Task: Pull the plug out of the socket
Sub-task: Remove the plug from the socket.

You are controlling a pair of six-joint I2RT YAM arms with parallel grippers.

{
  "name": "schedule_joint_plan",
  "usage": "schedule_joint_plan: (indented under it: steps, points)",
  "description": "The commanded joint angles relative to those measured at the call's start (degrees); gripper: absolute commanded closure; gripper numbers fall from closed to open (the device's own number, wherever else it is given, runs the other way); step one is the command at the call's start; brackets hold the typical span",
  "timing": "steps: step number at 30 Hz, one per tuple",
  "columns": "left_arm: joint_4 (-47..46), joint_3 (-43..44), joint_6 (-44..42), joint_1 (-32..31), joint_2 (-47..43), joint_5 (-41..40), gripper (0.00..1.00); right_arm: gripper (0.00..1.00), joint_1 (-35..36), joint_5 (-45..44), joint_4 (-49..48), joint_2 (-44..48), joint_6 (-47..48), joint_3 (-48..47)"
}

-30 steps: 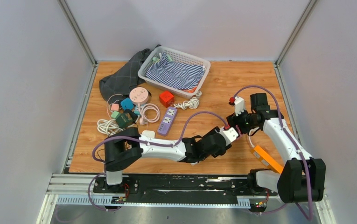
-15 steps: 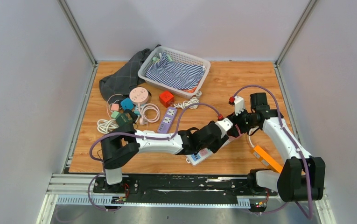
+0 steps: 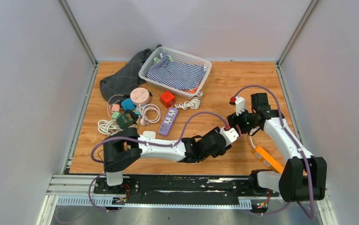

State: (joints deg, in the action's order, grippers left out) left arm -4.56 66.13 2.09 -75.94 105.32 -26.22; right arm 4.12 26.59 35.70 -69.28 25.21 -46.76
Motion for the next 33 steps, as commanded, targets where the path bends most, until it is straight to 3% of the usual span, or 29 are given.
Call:
schedule_joint_plan:
  steps: [1, 4, 7, 15, 17, 20, 21, 33]
  points:
    - [-1.2, 0.6, 4.06, 2.04, -3.84, 1.83, 1.0, 0.45, -0.43, -12.08, 2.07, -2.98, 2.8, 2.82]
    - [-1.2, 0.01, 9.86, 4.52, -5.05, 7.41, 1.0, 0.45, -0.42, -12.09, 2.02, -2.84, 2.8, 2.92]
    - [-1.16, -0.34, 10.14, 5.29, -6.04, 8.22, 1.0, 0.45, -0.43, -12.16, 2.0, -2.96, 2.79, 2.82]
    - [-1.15, -0.78, 0.52, 2.11, -5.36, -2.68, 1.0, 0.44, -0.47, -12.32, 2.0, -2.88, 2.76, 2.82]
    - [-1.17, -1.35, 1.04, 2.11, -6.19, -1.88, 1.0, 0.38, -0.43, -12.4, 2.03, -2.69, 2.89, 2.67]
    - [-1.23, -3.16, 1.33, 2.11, -8.62, -0.45, 1.0, 0.03, -0.43, -11.77, 2.71, -1.67, 2.62, 1.95]
    - [-1.24, -3.83, 1.38, 2.19, -9.77, -0.18, 1.0, 0.0, -0.43, -11.48, 2.82, -1.2, 2.6, 1.79]
    - [-1.24, -14.35, 4.86, 6.2, -23.03, 3.66, 1.0, 0.0, -0.41, -7.93, 3.47, 4.34, 2.11, 0.39]
